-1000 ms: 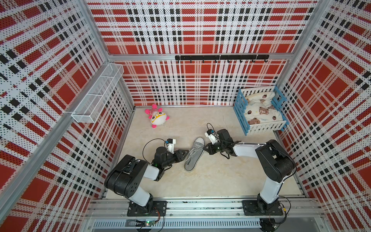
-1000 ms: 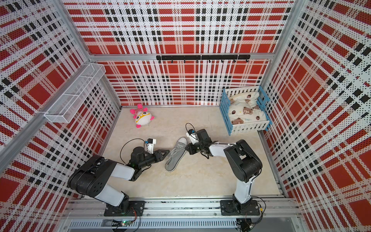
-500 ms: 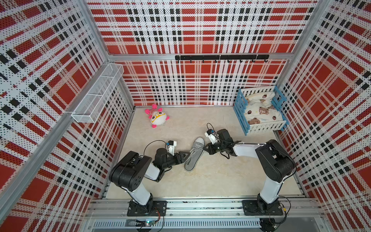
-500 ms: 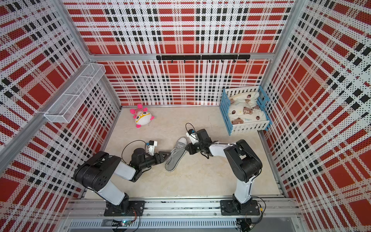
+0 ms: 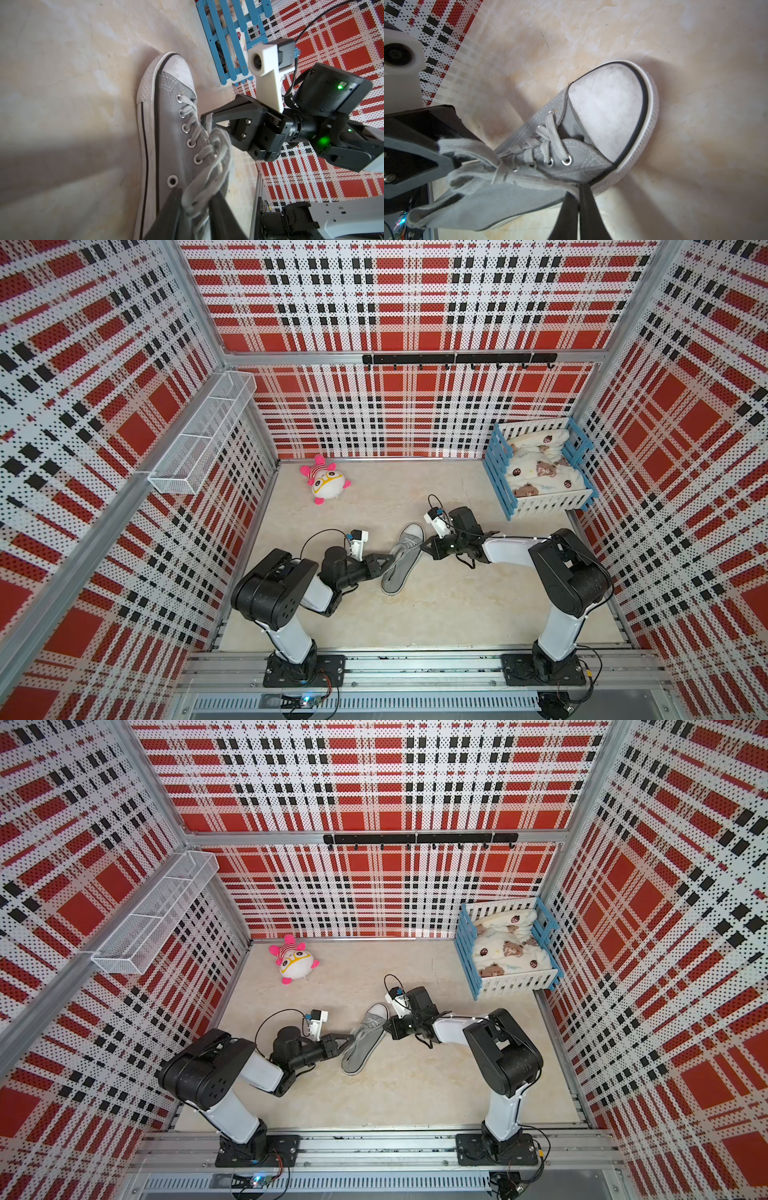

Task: Tie the shoes
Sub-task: Cross the shoelace with the shoelace, then tie the shoelace on the shoe.

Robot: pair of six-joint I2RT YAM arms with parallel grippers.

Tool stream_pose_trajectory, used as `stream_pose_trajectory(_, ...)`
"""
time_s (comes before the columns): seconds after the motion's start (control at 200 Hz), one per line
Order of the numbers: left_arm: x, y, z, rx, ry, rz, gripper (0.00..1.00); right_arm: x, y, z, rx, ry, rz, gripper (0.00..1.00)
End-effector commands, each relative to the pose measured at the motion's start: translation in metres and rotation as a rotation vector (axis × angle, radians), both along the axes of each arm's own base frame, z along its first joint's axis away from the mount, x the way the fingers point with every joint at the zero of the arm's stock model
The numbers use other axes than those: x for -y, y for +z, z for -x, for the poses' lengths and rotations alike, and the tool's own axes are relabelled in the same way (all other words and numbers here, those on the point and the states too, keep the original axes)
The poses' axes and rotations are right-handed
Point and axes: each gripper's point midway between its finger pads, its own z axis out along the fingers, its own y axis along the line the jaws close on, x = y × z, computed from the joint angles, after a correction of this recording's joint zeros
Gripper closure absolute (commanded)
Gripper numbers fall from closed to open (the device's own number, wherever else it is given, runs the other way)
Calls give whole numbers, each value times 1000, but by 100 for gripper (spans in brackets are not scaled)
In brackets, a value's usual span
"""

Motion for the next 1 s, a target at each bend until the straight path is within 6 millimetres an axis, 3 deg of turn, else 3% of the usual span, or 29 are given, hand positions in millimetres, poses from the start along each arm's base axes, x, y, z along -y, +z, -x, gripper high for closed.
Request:
stream_pose_trajectory(0.0,-3,11,-8,52,17,9,80,-1,6,-2,21,8,-13,91)
stream_pose_trajectory(0.256,-15,12,-16,73,68,-10,100,1,7,-2,25,1,-11,93)
stream_pose_trajectory(0.391,-24,12,-23,79,105,-30,100,5,8,1,28,-20,-12,100)
stream_pose_trajectory(0.651,-41,-1,-36,16,205,-82,100,13,9,12,27,-89,7,100)
stream_pose_trajectory(0.997,-61,-14,-47,-28,326,-172,100,28,-13,25,-17,-213,118,100)
